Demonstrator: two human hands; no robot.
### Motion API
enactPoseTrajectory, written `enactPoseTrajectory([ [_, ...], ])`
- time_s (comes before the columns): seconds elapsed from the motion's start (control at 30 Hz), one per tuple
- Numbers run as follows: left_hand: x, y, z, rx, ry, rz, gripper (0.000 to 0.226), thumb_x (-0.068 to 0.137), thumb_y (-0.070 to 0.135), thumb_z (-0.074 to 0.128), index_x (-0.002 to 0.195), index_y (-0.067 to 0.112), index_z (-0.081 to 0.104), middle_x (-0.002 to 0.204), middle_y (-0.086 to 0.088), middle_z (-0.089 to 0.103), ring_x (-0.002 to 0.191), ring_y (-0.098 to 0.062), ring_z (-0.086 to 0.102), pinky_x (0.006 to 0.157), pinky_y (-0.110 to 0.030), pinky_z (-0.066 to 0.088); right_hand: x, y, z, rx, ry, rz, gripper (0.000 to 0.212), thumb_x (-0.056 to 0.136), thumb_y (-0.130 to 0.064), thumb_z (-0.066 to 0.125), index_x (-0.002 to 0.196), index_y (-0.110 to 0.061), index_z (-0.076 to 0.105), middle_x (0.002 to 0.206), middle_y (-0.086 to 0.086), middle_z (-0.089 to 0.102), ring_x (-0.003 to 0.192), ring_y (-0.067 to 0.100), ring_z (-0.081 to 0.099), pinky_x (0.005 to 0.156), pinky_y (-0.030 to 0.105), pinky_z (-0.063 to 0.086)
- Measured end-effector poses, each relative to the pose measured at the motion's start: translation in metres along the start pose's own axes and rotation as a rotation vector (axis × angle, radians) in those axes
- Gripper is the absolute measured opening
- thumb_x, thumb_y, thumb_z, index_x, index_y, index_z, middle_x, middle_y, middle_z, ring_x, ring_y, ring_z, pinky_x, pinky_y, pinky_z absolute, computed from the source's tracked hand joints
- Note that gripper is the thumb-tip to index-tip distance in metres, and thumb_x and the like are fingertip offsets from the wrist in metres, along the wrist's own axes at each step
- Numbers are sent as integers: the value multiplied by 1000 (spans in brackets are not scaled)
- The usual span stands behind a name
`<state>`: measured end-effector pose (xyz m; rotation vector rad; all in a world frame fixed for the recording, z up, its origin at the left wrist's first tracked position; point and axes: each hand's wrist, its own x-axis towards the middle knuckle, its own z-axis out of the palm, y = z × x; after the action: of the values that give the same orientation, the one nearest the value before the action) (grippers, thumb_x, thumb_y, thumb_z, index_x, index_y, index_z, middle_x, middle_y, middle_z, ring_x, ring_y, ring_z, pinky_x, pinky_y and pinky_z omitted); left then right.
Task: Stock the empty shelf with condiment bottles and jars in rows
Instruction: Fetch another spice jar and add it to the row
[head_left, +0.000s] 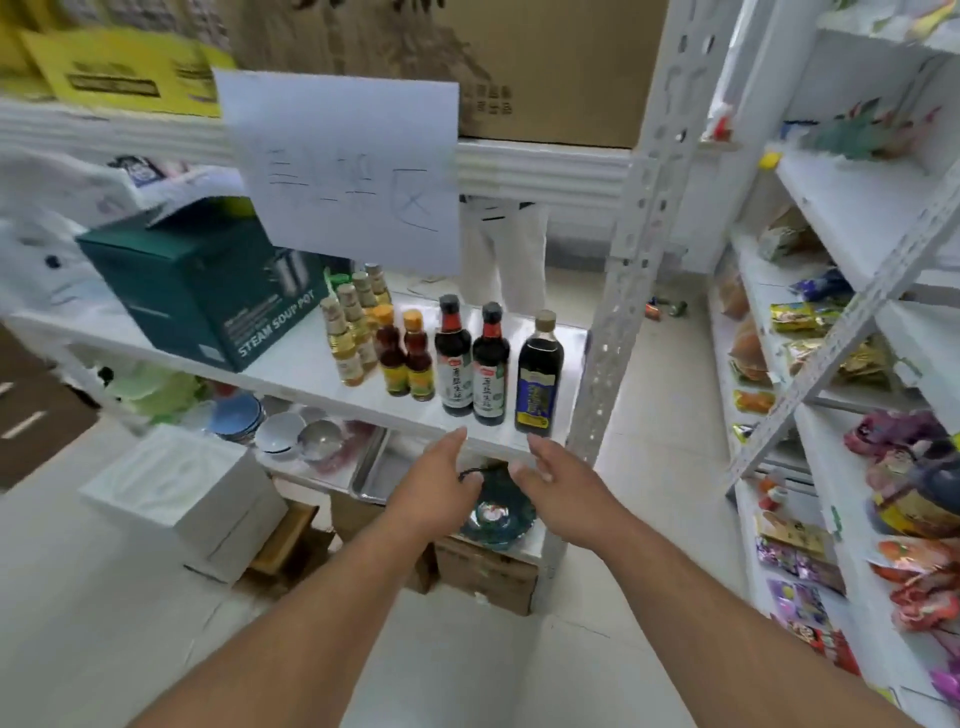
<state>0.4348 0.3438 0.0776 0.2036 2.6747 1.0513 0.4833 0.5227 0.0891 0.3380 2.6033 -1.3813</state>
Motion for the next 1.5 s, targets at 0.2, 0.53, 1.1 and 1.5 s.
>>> enactPoseTrajectory([
  [0.2, -8, -100, -98, 6, 72, -79, 68, 92, 30, 61, 155, 28, 34, 159, 6, 38, 145, -17, 39, 117, -36, 36, 34, -90, 102, -34, -93, -77, 58, 104, -43, 51, 157, -23, 36, 153, -9, 44, 143, 16, 42, 113, 29, 33],
  [0.53, 7, -195, -183, -133, 198, -187, 60, 98, 26, 57, 153, 31, 35, 153, 4, 46, 116, -9, 51, 95, -25, 42, 82, -172, 205, -39, -150, -131, 60, 103, -47, 53, 156, -26, 36, 162, -7, 38, 146, 17, 41, 118, 39, 35],
  [1.1, 139, -222, -259, 6, 231, -188, 68, 96, 29, 58, 157, 28, 29, 161, 4, 35, 140, -19, 44, 98, -25, 42, 229, -231, 254, 189, -186, -123, 66, 102, -43, 58, 159, -26, 30, 163, -3, 37, 146, 17, 41, 109, 36, 43],
  [1.5, 245, -268, -309, 54, 91, -39, 65, 100, 36, 56, 158, 27, 28, 164, 5, 30, 147, -18, 34, 115, -31, 30, 311, -266, 299, 197, 26, 13, 66, 100, -47, 58, 157, -26, 32, 162, -5, 40, 143, 16, 45, 116, 43, 41],
])
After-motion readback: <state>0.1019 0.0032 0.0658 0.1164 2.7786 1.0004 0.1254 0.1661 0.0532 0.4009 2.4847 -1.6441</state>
